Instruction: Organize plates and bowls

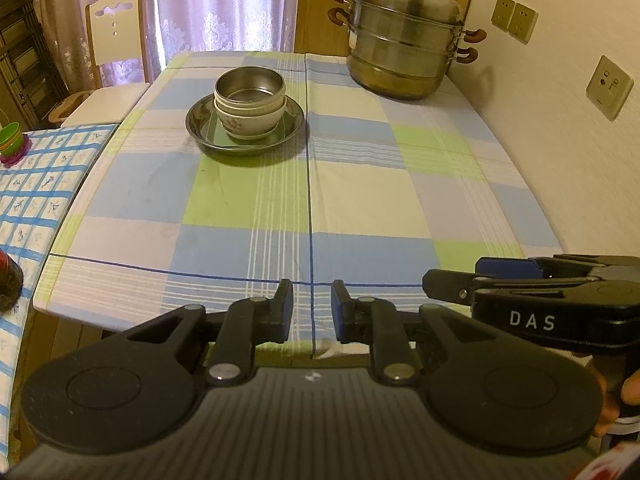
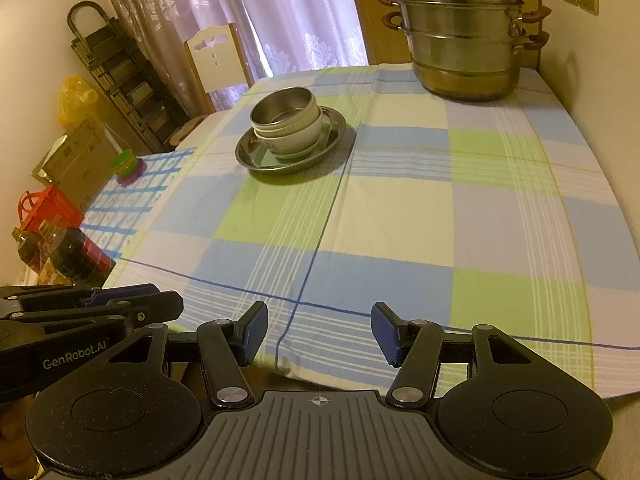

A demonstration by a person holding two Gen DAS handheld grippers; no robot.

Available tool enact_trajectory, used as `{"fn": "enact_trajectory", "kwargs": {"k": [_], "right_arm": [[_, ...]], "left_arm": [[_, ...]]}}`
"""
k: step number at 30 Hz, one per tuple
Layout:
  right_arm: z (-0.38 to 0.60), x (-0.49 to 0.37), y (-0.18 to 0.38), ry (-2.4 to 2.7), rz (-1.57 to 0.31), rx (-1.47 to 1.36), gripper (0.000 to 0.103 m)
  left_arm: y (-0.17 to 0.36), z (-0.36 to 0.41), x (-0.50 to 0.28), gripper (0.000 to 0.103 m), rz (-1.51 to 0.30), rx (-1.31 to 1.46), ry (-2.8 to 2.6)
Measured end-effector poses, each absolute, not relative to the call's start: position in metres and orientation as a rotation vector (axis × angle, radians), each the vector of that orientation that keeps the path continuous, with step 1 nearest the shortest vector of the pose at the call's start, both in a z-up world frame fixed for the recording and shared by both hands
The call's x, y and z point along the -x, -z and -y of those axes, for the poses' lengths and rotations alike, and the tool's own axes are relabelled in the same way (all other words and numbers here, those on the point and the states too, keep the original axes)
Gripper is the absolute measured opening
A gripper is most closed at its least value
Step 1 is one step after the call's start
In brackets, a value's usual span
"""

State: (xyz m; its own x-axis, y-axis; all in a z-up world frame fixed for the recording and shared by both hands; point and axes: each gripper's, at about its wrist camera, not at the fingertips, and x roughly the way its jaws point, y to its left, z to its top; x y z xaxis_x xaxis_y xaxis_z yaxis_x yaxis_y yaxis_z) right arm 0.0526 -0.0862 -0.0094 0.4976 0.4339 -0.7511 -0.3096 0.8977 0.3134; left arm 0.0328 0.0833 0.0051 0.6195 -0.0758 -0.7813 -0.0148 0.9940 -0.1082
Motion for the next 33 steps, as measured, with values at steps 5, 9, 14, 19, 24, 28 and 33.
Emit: {"fn": "enact_trajectory", "kwargs": {"k": [5,9,14,19,24,28,33], "right_arm": [[0.0861,-0.0515,0.0080,-0.452,-0.945,-0.140,0.058],[0.0863,-0.0513,0.0078,-0.451,-0.945,-0.140,0.058],[0.0869,-0.0513,0.0067,-0.450,-0.945,-0.139,0.058],[0.0879,-0.0518,0.0063,-0.450,-0.944,-0.138,0.058],[0.0881,-0.0517,0.0060,-0.450,-0.944,-0.137,0.058],[0.0876,-0.0513,0.0062,-0.450,-0.944,-0.137,0.058],[0.0885,-0.0516,0.0058,-0.449,-0.944,-0.137,0.058]], "left_arm": [[-0.0052,-0.0826,-0.0328,0.019,-0.904,0.110,0.037],[-0.0060,-0.0813,-0.0333,0.019,-0.900,0.110,0.040],[-0.0060,-0.0807,-0.0333,0.019,-0.901,0.109,0.040],[-0.0058,-0.0796,-0.0332,0.019,-0.899,0.108,0.041],[-0.0059,-0.0796,-0.0332,0.019,-0.898,0.108,0.041],[-0.0062,-0.0783,-0.0335,0.019,-0.897,0.107,0.042],[-0.0062,-0.0784,-0.0333,0.019,-0.896,0.107,0.042]]}}
